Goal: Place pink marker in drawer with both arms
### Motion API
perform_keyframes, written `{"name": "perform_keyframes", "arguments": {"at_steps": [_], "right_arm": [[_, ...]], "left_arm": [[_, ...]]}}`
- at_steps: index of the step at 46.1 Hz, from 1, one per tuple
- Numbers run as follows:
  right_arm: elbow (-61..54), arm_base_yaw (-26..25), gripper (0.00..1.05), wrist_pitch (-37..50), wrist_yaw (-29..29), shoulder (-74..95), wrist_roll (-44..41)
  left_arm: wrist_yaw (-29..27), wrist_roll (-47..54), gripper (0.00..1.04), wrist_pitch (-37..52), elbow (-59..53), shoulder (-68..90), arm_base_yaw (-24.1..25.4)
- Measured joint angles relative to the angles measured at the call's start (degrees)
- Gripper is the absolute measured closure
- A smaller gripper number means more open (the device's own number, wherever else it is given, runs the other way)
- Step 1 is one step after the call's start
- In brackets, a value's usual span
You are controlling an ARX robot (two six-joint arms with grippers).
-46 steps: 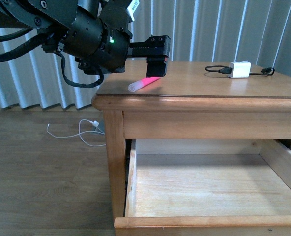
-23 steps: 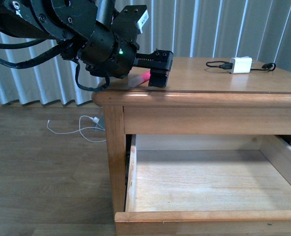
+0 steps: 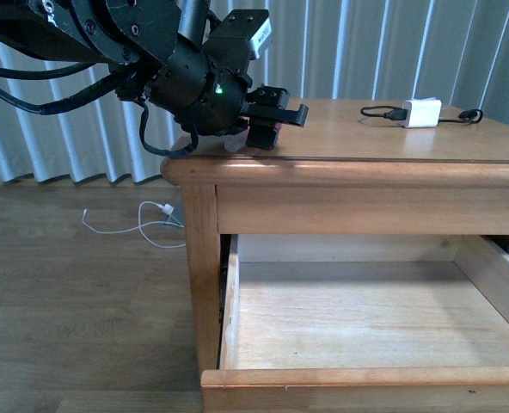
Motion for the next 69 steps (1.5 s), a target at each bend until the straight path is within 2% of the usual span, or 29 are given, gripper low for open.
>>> {"name": "perform_keyframes", "arguments": {"at_steps": [8,13,22,32,45,59,69], "right_arm": [[0.0,0.0,0.09,0.0,0.0,0.0,0.0],[0.0,0.0,0.09,0.0,0.0,0.0,0.0],[0.0,0.0,0.09,0.0,0.0,0.0,0.0],[0.0,0.0,0.09,0.0,0.0,0.0,0.0],[0.0,0.0,0.09,0.0,0.0,0.0,0.0],[0.0,0.0,0.09,0.0,0.0,0.0,0.0],[0.0,0.0,0.09,0.0,0.0,0.0,0.0]], "left_arm": [[0.1,0.4,0.82,0.3,-0.2,0.0,0.5],[0.9,0.3,0.90,0.7,-0.8,-0.5,0.9],[3.1,-0.5,0.90,2.9,-5.8,-3.9,1.9],[11.7,-0.4,0.90,7.2,-18.8,-15.7,1.9],[19.2,3.0,0.90,8.3,-30.8,-26.5,-1.1],[20.2,7.3,0.90,7.3,-32.4,-24.3,-4.7],[17.9,8.2,0.90,7.3,-31.7,-18.0,-6.6]]}}
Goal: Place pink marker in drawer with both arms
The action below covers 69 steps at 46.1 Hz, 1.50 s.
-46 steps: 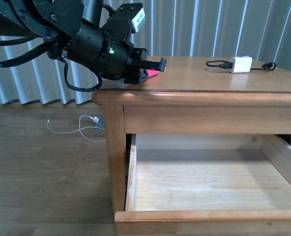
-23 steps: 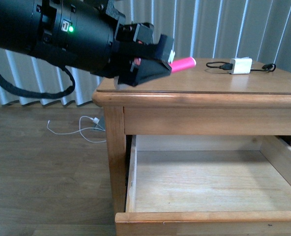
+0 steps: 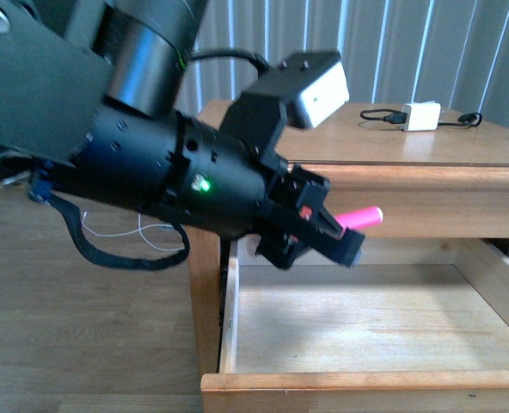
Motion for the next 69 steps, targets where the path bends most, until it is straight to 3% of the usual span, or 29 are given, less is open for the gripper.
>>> {"name": "perform_keyframes", "arguments": {"at_steps": [18,36,43,55,69], "right_arm": [[0.0,0.0,0.09,0.0,0.0,0.0,0.0],[0.0,0.0,0.09,0.0,0.0,0.0,0.0],[0.0,0.0,0.09,0.0,0.0,0.0,0.0],[0.0,0.0,0.09,0.0,0.0,0.0,0.0],[0.0,0.0,0.09,0.0,0.0,0.0,0.0]], "left_arm": [[-6.4,3.1,0.90,-0.3,4.8,11.0,-3.0],[-6.0,2.2,0.31,2.4,3.8,9.0,-1.8],[-5.8,-1.2,0.04,4.5,0.2,-0.2,2.4],[-10.5,-2.4,0.06,8.8,-12.4,-20.7,13.1],[-10.5,-3.7,0.06,8.0,-29.4,-44.6,23.0]]}}
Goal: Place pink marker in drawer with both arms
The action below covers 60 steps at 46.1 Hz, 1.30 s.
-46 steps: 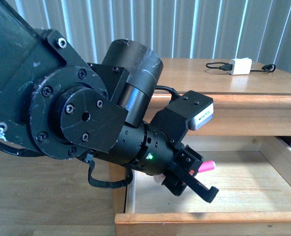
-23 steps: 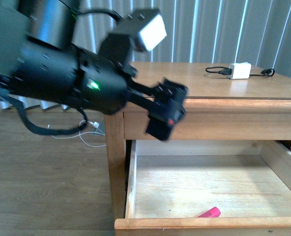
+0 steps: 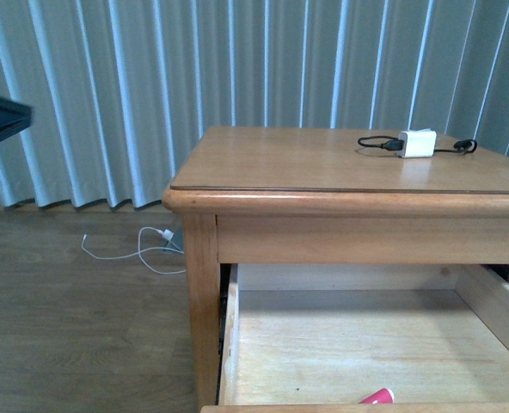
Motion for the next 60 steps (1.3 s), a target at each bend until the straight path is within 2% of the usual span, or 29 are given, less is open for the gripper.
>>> {"name": "perform_keyframes", "arguments": {"at_steps": [7,12,20,26,28,30,35,48,60], "right_arm": [[0.0,0.0,0.09,0.0,0.0,0.0,0.0],[0.0,0.0,0.09,0.0,0.0,0.0,0.0],[0.0,0.0,0.09,0.0,0.0,0.0,0.0],[0.0,0.0,0.09,0.0,0.0,0.0,0.0],[0.0,0.0,0.09,0.0,0.0,0.0,0.0],[0.0,0.0,0.09,0.0,0.0,0.0,0.0],[0.0,0.0,0.09,0.0,0.0,0.0,0.0],[0.0,0.0,0.09,0.0,0.0,0.0,0.0],[0.0,0.0,0.09,0.0,0.0,0.0,0.0]], "left_arm": [[0.1,-5.2,0.06,-4.4,-7.2,-9.9,5.9],[0.8,-10.4,0.06,-7.4,-11.7,-16.3,8.2],[2.6,-17.6,0.06,-10.7,-15.1,-21.6,9.4],[2.0,-18.8,0.07,-10.5,-15.2,-21.7,9.3],[-6.9,-16.7,0.16,-3.9,-17.9,-22.6,6.6],[-12.2,-15.0,0.27,0.7,-20.5,-24.0,4.9],[-13.7,-13.6,0.52,1.7,-23.9,-27.1,4.5],[-13.7,-12.8,1.00,0.5,-28.0,-32.7,4.4],[-13.8,-12.7,1.01,-2.4,-30.5,-38.0,4.4]]}}
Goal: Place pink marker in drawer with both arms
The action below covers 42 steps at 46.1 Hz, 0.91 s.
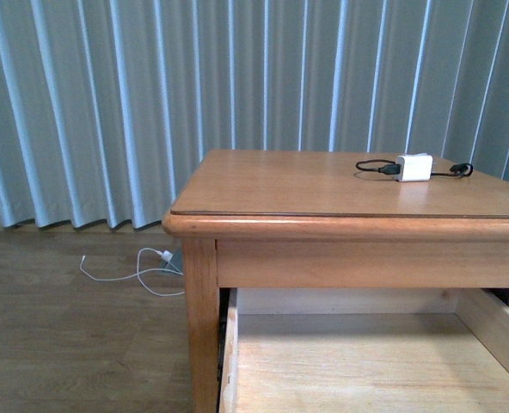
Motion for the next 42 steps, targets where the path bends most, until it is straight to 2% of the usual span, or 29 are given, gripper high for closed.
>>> {"name": "perform_keyframes", "arguments": {"at_steps": [25,32,42], "right_arm": [[0.0,0.0,0.09,0.0,0.0,0.0,0.0],[0.0,0.0,0.09,0.0,0.0,0.0,0.0],[0.0,0.0,0.09,0.0,0.0,0.0,0.0]], "left_arm": [[0.0,0.1,1.01,-5.3,-2.0,-8.9,0.0],[0.0,0.1,1.01,-15.1,-2.0,-17.6,0.0],[0.0,0.1,1.01,-15.5,-2.0,-18.7,0.0]]}}
